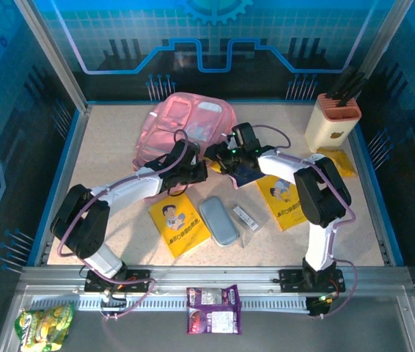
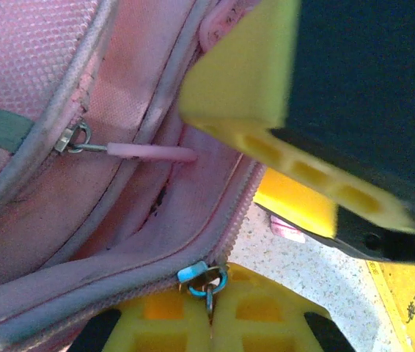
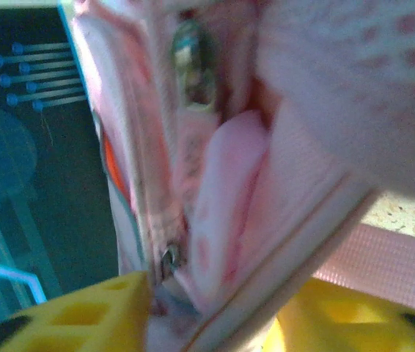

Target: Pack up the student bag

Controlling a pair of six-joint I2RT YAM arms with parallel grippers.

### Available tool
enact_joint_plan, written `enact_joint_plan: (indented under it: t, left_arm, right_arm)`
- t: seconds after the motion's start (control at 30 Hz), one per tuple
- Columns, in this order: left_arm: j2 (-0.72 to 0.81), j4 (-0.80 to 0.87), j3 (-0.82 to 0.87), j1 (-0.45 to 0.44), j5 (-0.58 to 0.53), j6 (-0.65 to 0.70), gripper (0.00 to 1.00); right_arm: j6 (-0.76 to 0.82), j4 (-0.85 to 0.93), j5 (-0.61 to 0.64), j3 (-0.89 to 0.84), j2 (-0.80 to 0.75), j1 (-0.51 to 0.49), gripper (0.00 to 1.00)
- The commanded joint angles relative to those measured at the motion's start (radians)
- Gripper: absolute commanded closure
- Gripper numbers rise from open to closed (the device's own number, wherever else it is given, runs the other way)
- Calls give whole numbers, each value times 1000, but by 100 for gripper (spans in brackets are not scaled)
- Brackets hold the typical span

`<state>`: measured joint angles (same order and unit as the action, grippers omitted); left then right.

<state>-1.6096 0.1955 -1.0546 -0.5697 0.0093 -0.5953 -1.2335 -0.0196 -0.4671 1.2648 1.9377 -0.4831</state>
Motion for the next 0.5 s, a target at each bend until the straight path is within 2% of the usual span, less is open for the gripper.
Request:
enact_joint_plan:
  t: [0.0, 0.13, 0.23, 0.47]
  left_arm:
    - [7, 38, -88, -5, 58, 65, 100]
    - [32, 188, -147, -5, 16, 124, 100]
    - [72, 327, -174, -3, -30, 147, 100]
    - [177, 486, -59, 24, -77, 118, 100]
  right_arm:
    - [3, -10, 51, 69, 31, -3, 69]
    - [61, 44, 93, 118, 22, 11, 91]
    - [73, 44, 81, 141, 14, 37, 100]
    - [131, 124, 36, 263, 51, 99, 100]
